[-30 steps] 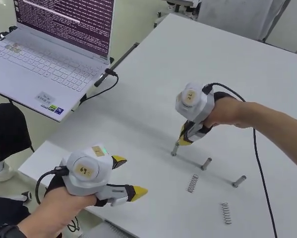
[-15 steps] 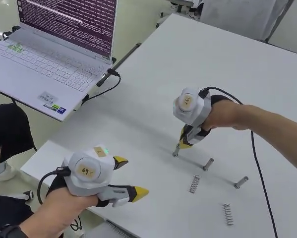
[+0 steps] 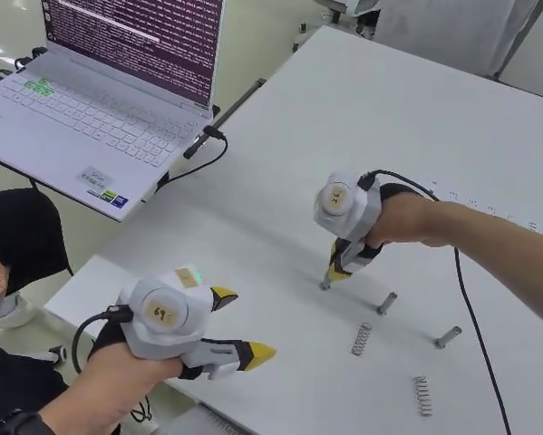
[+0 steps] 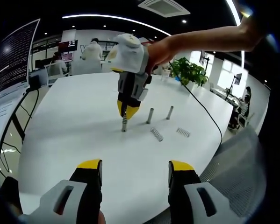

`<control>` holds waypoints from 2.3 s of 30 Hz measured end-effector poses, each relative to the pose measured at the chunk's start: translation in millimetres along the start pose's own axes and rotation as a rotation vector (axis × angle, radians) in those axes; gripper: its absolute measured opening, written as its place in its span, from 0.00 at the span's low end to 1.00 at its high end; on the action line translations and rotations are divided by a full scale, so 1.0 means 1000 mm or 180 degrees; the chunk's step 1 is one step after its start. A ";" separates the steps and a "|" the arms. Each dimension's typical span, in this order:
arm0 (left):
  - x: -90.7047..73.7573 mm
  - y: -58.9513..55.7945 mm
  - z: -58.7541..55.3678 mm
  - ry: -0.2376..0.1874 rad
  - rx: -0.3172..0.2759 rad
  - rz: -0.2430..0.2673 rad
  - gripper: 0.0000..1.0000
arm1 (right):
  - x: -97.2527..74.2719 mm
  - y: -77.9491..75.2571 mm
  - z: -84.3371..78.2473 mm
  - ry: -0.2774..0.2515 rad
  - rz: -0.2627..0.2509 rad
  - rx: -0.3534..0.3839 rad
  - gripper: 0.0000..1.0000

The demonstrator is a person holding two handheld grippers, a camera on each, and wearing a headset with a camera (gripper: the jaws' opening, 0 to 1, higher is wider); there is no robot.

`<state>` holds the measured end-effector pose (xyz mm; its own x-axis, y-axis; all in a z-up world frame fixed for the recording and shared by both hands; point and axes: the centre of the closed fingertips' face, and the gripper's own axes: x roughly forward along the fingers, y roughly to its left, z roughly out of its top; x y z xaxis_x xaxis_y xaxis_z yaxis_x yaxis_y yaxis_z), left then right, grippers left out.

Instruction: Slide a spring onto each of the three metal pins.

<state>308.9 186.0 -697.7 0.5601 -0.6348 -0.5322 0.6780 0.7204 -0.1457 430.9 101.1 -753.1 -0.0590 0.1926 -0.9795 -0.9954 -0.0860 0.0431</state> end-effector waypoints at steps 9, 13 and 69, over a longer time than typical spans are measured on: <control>0.000 0.000 0.001 -0.0002 -0.0005 0.0002 0.52 | 0.007 -0.002 -0.003 0.0029 -0.0023 0.0034 0.09; 0.000 0.001 0.000 0.0001 -0.0011 0.0006 0.52 | 0.010 -0.003 -0.003 0.0047 -0.0040 0.0048 0.09; -0.001 -0.005 0.012 -0.0021 0.0110 -0.0036 0.52 | -0.024 -0.003 -0.008 -0.0272 -0.0360 0.0472 0.24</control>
<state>310.4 179.6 -686.1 0.5555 -0.6447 -0.5252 0.7003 0.7032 -0.1225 436.3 88.7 -731.4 0.0538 0.2758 -0.9597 -0.9959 0.0844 -0.0316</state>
